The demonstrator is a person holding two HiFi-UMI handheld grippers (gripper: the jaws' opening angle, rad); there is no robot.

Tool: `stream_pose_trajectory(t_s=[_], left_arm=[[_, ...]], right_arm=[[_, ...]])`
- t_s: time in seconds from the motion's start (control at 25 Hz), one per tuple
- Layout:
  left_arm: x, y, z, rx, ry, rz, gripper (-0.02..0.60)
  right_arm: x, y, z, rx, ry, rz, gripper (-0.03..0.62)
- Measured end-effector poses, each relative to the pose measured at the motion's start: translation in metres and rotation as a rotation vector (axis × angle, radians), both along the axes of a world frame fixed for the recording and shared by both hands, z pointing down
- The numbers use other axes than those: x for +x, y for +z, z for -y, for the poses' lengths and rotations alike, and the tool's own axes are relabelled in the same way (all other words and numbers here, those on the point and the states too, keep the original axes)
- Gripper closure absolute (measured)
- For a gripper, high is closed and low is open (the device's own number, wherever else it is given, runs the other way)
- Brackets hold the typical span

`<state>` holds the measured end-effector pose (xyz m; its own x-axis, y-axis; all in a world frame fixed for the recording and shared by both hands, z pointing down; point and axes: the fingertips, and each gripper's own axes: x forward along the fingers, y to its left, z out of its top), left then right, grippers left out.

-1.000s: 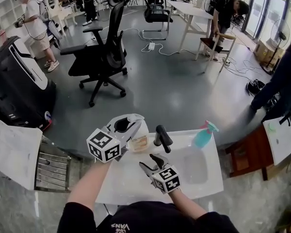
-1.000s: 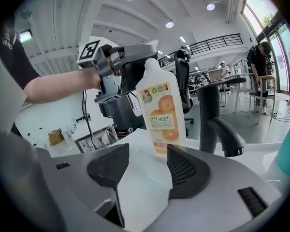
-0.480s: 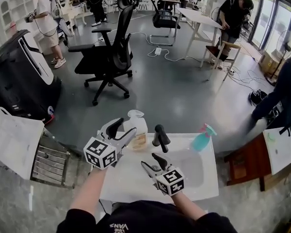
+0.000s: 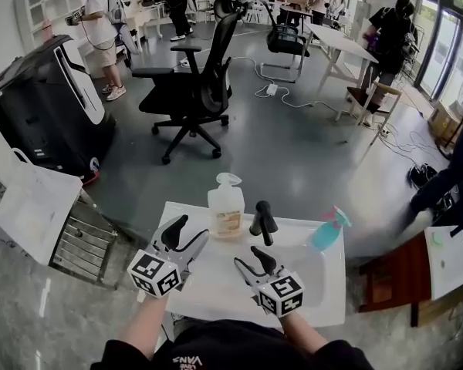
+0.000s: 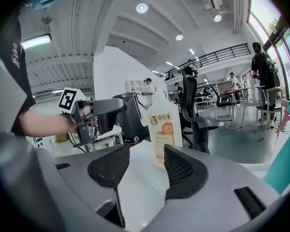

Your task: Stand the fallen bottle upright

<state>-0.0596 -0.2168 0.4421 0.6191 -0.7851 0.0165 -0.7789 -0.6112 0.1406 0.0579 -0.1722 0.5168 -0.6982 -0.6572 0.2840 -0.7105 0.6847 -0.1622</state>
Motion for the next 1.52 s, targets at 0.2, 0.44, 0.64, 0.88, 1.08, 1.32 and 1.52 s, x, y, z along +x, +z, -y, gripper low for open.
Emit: stream_pose_trajectory(t_s=[0.2, 0.44, 0.64, 0.88, 1.08, 1.32, 1.52], left_arm=[[-0.006, 0.015, -0.023, -0.024, -0.038, 0.026, 0.313], [-0.009, 0.03, -0.043, -0.042, -0.083, 0.061, 0.346], [-0.007, 0.035, -0.056, -0.039, -0.096, 0.081, 0.481], [-0.008, 0.039, -0.066, -0.052, -0.115, 0.091, 0.548], [-0.007, 0.046, -0.069, -0.071, -0.118, 0.087, 0.557], [-0.003, 0.046, -0.072, -0.075, -0.096, 0.077, 0.558], [-0.001, 0.045, -0.073, -0.075, -0.096, 0.076, 0.558]], right_arm=[[0.002, -0.011, -0.003, 0.027, -0.025, 0.016, 0.396], [0.005, -0.027, -0.004, 0.062, -0.01, 0.041, 0.433], [0.007, -0.028, -0.007, 0.069, -0.006, 0.04, 0.503], [0.006, -0.029, -0.011, 0.069, -0.016, 0.056, 0.592], [0.007, -0.024, -0.014, 0.072, -0.01, 0.012, 0.595], [0.006, -0.025, -0.015, 0.088, -0.006, -0.027, 0.595], [0.01, -0.023, -0.014, 0.083, -0.005, -0.028, 0.595]])
